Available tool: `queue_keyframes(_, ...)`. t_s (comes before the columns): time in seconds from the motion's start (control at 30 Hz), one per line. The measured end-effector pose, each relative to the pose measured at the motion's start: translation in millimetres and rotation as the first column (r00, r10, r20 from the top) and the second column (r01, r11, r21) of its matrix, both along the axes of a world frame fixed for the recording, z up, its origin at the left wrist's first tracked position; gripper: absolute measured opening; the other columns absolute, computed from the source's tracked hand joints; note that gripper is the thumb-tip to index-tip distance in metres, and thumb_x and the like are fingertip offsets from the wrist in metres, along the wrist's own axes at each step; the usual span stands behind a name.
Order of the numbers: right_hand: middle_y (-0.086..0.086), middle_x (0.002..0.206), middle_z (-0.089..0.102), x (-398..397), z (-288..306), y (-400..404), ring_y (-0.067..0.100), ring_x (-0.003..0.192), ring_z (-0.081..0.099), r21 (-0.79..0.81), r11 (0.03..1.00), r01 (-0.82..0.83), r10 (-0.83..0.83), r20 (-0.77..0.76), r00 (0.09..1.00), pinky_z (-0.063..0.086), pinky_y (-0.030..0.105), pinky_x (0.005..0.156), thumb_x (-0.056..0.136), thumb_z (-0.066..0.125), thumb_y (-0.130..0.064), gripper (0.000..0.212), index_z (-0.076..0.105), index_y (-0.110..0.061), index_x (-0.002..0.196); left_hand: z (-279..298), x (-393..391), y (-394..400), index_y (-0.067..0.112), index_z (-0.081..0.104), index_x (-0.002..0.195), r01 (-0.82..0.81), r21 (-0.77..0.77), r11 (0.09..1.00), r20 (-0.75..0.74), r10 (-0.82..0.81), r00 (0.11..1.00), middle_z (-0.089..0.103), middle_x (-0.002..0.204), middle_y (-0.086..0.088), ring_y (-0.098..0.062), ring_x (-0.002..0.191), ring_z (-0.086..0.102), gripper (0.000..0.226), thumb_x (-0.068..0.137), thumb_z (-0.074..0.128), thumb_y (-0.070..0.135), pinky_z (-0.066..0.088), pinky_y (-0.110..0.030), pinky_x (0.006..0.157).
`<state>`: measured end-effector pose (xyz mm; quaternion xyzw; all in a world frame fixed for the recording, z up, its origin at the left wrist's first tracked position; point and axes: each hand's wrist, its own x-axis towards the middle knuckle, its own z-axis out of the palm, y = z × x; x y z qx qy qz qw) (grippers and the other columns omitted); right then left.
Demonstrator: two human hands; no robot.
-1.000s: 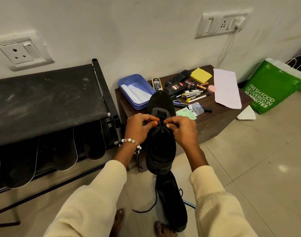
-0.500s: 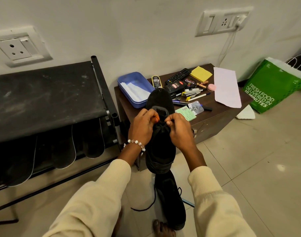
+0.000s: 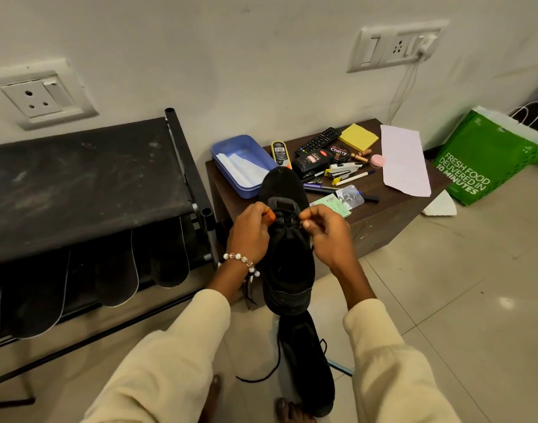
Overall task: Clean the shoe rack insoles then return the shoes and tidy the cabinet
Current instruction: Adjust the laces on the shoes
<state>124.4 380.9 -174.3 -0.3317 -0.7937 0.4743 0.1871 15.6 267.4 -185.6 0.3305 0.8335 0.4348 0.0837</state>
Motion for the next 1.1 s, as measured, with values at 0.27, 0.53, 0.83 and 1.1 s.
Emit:
queue_keyframes(0.27, -0.003, 0.106, 0.068, -3, 1, -1, 0.009, 0.099, 0.056, 0.240, 0.966, -0.097, 0.080, 0.081, 0.994, 0.043, 0.025, 0.094, 0.087, 0.064, -0.010, 0.018, 0.073, -0.019, 0.099, 1, -5, -12, 0.015, 0.074, 0.095, 0.136, 0.118, 0.984, -0.004, -0.137, 0.991, 0.067, 0.093, -0.002, -0.010, 0.085, 0.063, 0.024, 0.082, 0.065, -0.004, 0.048, -0.014, 0.080)
queue_keyframes(0.53, -0.008, 0.088, 0.054, -9, -2, -11, 0.002, 0.075, 0.046, 0.255, 0.967, -0.017, -0.003, 0.080, 0.997, 0.035, 0.013, 0.068, 0.094, 0.051, -0.006, 0.016, 0.058, -0.019, 0.090, 0, 3, -6, 0.015, 0.073, 0.084, 0.018, 0.108, 0.994, -0.103, -0.006, 0.995, 0.068, 0.086, -0.001, -0.011, 0.078, 0.061, 0.013, 0.084, 0.065, 0.005, 0.044, -0.017, 0.072)
queue_keyframes(0.83, -0.002, 0.090, 0.051, -3, -5, -12, 0.010, 0.079, 0.047, 0.276, 0.953, -0.127, 0.099, 0.112, 0.989, 0.037, 0.017, 0.062, 0.091, 0.040, 0.002, 0.021, 0.044, -0.019, 0.091, 0, 11, -3, 0.008, 0.069, 0.085, -0.034, 0.067, 0.997, -0.125, 0.042, 0.991, 0.068, 0.088, -0.005, -0.018, 0.081, 0.061, 0.013, 0.088, 0.058, 0.001, 0.042, -0.020, 0.070)
queue_keyframes(1.1, -0.016, 0.095, 0.064, 4, -6, 4, -0.002, 0.094, 0.060, 0.024, 0.994, -0.109, 0.108, 0.015, 0.994, 0.047, 0.021, 0.088, 0.088, 0.061, -0.006, 0.028, 0.065, -0.031, 0.100, -3, 8, -8, 0.011, 0.068, 0.082, -0.048, 0.085, 0.995, -0.092, 0.055, 0.994, 0.068, 0.085, -0.003, -0.016, 0.079, 0.061, 0.014, 0.085, 0.060, 0.001, 0.038, -0.013, 0.068)
